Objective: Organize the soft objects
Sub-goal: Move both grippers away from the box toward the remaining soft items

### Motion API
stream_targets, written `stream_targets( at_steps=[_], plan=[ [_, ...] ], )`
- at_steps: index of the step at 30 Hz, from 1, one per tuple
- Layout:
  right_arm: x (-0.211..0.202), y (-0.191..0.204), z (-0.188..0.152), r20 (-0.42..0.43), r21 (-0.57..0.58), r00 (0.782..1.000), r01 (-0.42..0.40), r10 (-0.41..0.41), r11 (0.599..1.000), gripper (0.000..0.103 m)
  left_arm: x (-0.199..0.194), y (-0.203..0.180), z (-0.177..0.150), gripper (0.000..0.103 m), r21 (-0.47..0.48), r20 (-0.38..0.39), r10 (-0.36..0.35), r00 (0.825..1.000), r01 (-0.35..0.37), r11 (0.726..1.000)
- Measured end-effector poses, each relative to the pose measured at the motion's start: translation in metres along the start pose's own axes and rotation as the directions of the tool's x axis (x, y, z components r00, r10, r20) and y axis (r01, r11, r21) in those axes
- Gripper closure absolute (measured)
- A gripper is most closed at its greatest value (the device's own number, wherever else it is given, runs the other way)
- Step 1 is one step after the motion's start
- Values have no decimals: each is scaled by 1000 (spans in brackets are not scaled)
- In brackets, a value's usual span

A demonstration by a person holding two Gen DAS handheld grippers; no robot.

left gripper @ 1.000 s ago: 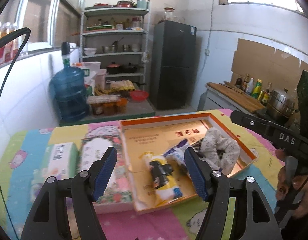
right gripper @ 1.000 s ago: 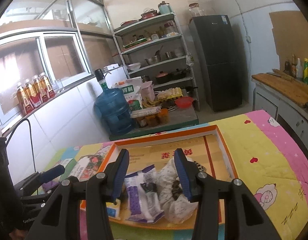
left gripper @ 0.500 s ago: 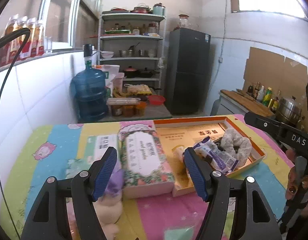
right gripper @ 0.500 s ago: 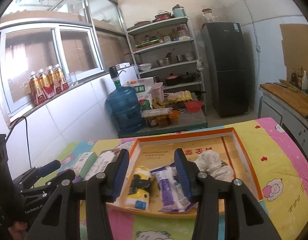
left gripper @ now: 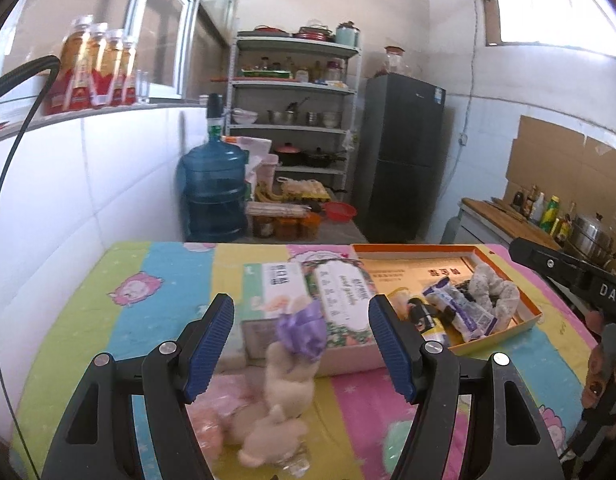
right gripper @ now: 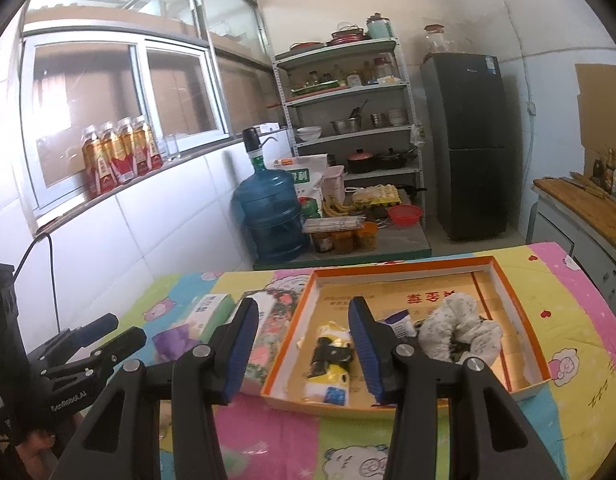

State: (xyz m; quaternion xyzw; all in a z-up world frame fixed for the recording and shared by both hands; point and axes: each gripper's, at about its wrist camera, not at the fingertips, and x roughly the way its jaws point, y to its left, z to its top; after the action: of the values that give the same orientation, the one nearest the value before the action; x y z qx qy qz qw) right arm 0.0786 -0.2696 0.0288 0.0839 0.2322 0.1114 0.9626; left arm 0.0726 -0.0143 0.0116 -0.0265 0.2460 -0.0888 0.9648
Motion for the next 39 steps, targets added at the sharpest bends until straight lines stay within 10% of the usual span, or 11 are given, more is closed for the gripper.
stream_targets(
  at_steps=[20,28,39],
  plan=[
    [2,73,-38,-65,-69,997,-38,34,997,56,-32,69,-40,31,-89,-11,58,998,-59,994],
    [9,85,-56,-96,-74,995,-17,10,997,33,-38,89,-55,31,-122,-28,48,998,-51,991],
    [15,100,-76,-141,-106,989,-66,51,992,29,-60,98,-104,31,-202,-41,62,997,-69,977]
  ],
)
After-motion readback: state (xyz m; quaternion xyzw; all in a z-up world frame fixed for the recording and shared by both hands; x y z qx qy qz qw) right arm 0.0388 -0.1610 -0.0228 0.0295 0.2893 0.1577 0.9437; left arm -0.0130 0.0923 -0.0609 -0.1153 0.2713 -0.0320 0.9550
